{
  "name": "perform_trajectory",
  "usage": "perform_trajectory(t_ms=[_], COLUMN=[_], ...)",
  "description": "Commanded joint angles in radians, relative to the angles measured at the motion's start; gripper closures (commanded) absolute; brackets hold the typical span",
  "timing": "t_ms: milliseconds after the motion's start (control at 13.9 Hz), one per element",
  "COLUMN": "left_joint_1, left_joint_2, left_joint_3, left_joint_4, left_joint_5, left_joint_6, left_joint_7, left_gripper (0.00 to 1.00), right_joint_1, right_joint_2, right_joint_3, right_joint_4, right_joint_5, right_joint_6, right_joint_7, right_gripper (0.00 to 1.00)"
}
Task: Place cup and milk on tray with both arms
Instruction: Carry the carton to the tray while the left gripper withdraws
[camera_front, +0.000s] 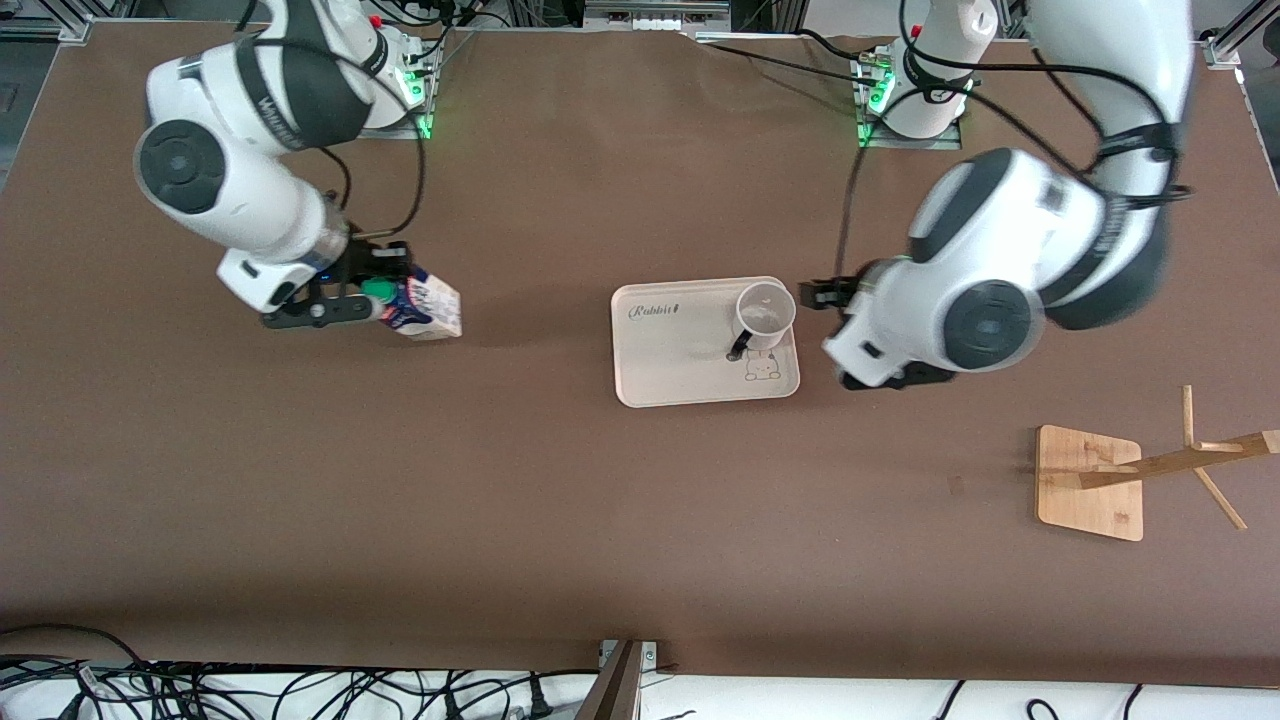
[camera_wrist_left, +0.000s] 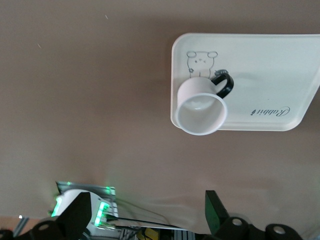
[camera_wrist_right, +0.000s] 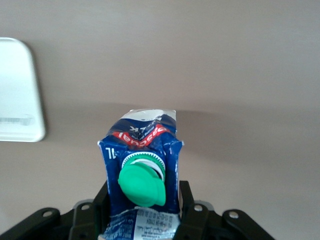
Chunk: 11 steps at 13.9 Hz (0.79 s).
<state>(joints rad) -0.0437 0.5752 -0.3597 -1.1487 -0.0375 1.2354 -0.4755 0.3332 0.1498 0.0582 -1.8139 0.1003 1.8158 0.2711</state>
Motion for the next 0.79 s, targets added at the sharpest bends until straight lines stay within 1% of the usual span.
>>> perform_trajectory(t_ms=[0,72,215,287,359,503,574,718], left_joint_1=[0.094,0.102,0.102,0.102,0.107,0.140,0.151,0.191], left_joint_2=[-0.012,-0.014,-0.035,-0.041,-0.041,-0.041,-0.043,-0.076], left_joint_3=[-0.010,-0.010,-0.011,-0.010,-0.008,-0.013,-0.015,-0.022], left_joint_4=[0.018,0.018,0.021,0.030,0.059,0.119,0.128,0.127], left_joint_5=[0.062,0.123,0.259,0.292,0.297,0.297,0.291,0.288], left_joint_6=[-0.019,-0.016,-0.005,-0.002,0.006,0.044,0.102,0.192], left_joint_7=[0.173,0.187,0.233,0.274,0.316,0.372,0.391,0.414], left_gripper=[0.00,0.00,0.00,0.00,0.00,0.00,0.00,0.00], right_joint_1=[0.130,0.185,0.289,0.326,0.361,0.400,0.411,0.417], right_joint_2=[0.124,0.169,0.278,0.322,0.353,0.387,0.401,0.416], right_joint_3=[-0.005,-0.006,-0.006,-0.008,-0.011,-0.011,-0.011,-0.011], right_joint_4=[0.155,0.204,0.336,0.385,0.407,0.407,0.407,0.409], right_joint_5=[0.065,0.070,0.064,0.059,0.056,0.021,0.006,-0.016], right_joint_6=[-0.023,-0.017,0.020,0.039,0.057,0.117,0.123,0.126], right_joint_7=[0.140,0.195,0.343,0.396,0.424,0.445,0.450,0.461], right_gripper=[0.43,0.43,0.43,0.43,0.43,0.43,0.43,0.43])
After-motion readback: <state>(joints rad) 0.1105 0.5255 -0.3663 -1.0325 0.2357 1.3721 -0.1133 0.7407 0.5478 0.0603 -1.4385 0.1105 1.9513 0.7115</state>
